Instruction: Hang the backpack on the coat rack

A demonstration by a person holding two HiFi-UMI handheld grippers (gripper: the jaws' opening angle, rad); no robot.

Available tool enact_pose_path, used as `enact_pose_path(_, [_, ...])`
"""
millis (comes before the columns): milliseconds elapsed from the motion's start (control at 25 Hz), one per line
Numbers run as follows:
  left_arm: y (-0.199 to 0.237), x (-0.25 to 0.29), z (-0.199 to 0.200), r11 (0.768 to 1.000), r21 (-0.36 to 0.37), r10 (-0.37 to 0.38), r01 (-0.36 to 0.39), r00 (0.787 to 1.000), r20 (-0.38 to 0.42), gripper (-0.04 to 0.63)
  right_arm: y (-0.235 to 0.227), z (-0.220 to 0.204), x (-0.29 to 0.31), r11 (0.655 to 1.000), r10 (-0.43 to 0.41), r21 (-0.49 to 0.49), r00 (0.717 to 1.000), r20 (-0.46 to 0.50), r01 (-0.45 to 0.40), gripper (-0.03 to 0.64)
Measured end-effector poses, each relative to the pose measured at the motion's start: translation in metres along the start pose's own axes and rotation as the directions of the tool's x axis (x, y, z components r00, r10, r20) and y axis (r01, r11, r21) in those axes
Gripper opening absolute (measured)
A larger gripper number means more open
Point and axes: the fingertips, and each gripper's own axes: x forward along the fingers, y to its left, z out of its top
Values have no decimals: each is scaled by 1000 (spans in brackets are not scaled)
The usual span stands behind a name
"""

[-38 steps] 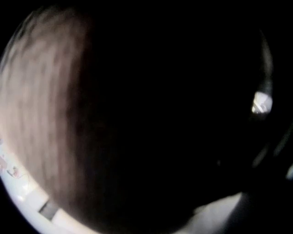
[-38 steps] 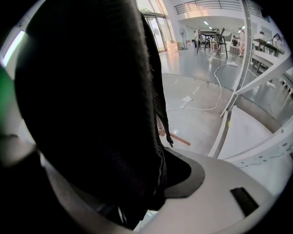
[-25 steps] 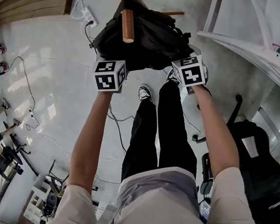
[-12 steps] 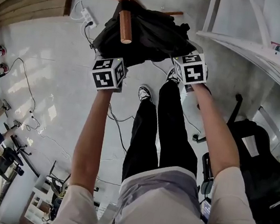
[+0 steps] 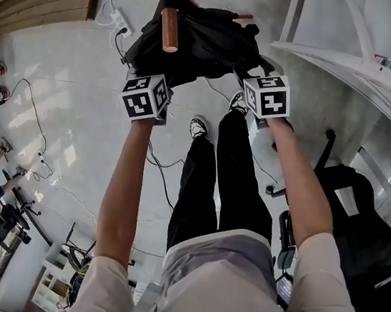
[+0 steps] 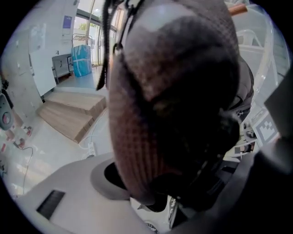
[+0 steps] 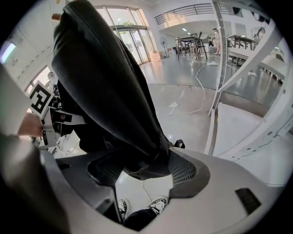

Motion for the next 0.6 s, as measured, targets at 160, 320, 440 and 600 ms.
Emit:
enact_pose_path(160, [-4,-2,-5,1000,-2,-4,4,1000,-8,215,-6,-4,-7,1000,-18,17,1000,10,18,281])
enact_pose_path(320, [-8,-5,-10,1000,5,-11,11,1000,-16,215,-10,-8,-13,999,-31,34,999,9,31,281])
enact_pose_path(440, [-11,-8,-14,1000,16,-19,20,999,-26,215,-4,-14,-17,999,-20,37,1000,-6,20,281])
enact_pose_path(600, [-20,-10,-19,999,33,-36,37,999,-30,215,10,-25,-21,1000,11,8,1000,-27,-10,280])
